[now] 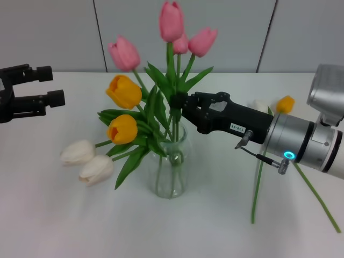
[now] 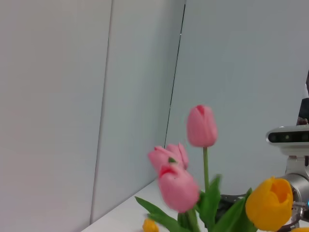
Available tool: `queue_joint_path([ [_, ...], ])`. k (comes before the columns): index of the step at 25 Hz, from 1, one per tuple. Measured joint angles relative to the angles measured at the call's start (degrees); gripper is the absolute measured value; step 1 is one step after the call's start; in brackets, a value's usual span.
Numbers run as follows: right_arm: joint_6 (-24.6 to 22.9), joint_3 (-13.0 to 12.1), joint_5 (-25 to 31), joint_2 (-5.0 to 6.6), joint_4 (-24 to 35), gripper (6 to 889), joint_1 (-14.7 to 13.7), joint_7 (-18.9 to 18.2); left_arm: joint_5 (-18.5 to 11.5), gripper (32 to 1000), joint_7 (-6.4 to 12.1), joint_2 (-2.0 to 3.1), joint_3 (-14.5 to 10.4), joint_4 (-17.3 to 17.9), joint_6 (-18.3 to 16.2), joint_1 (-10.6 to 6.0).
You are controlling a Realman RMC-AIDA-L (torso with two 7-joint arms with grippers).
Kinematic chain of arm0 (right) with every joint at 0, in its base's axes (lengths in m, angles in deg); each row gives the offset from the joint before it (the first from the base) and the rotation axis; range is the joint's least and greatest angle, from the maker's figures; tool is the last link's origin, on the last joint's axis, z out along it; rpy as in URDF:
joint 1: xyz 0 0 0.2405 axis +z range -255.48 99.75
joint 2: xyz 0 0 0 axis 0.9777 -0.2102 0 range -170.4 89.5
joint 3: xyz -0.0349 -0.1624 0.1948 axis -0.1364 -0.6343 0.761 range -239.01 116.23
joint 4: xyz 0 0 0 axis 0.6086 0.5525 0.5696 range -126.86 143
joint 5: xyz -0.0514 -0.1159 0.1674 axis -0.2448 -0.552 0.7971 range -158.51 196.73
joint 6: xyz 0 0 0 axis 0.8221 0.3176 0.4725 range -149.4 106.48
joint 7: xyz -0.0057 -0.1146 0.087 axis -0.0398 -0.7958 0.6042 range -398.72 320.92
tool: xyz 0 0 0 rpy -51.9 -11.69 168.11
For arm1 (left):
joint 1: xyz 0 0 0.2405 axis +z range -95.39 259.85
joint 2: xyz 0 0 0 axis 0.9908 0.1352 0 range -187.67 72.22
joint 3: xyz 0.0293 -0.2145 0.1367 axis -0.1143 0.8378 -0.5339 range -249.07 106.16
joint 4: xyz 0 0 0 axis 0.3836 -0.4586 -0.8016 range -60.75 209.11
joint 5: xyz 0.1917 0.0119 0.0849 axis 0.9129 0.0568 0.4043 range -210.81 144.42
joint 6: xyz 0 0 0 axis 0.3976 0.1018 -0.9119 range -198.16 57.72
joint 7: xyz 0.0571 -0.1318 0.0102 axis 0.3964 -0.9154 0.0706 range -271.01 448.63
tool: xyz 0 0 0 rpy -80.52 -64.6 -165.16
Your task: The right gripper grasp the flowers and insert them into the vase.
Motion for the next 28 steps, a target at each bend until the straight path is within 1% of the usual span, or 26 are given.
queue_joint_path([
  [6, 1.1, -0.1, 0.1, 0.00, 0.6, 162, -0.4, 0.0, 0.2, 830, 0.05, -0.06, 0.0, 0.0, 0.0, 0.00],
  [10, 1.8, -0.1, 0.1, 0.00, 0.7, 202, -1.3, 0.2, 0.2, 830, 0.06, -0.04, 0.0, 0.0, 0.0, 0.03],
  [13, 2.9, -0.2, 0.1, 0.00, 1.3, 436, -2.2, 0.5, 0.1, 830, 0.07, 0.04, 0.0, 0.0, 0.0, 0.24],
  [18, 6.7, -0.9, 0.1, 0.00, 3.7, 643, -4.5, 1.5, 0.0, 830, 0.07, 0.18, 0.0, 0.0, 0.0, 1.01],
  [24, 12.3, -0.8, 0.1, 0.02, 8.3, 868, -9.4, 2.9, -0.1, 830, 0.07, 0.26, 1.6, 0.0, 0.6, 1.85],
  [26, 14.3, -0.7, 0.1, 0.11, 10.4, 870, -11.7, 3.3, -0.1, 830, 0.07, 0.26, 1.7, 0.0, 0.6, 2.03],
  [28, 16.3, -0.5, 0.2, 0.22, 13.6, 872, -14.9, 3.6, -0.1, 830, 0.07, 0.12, 1.6, 0.0, 0.6, 2.09],
])
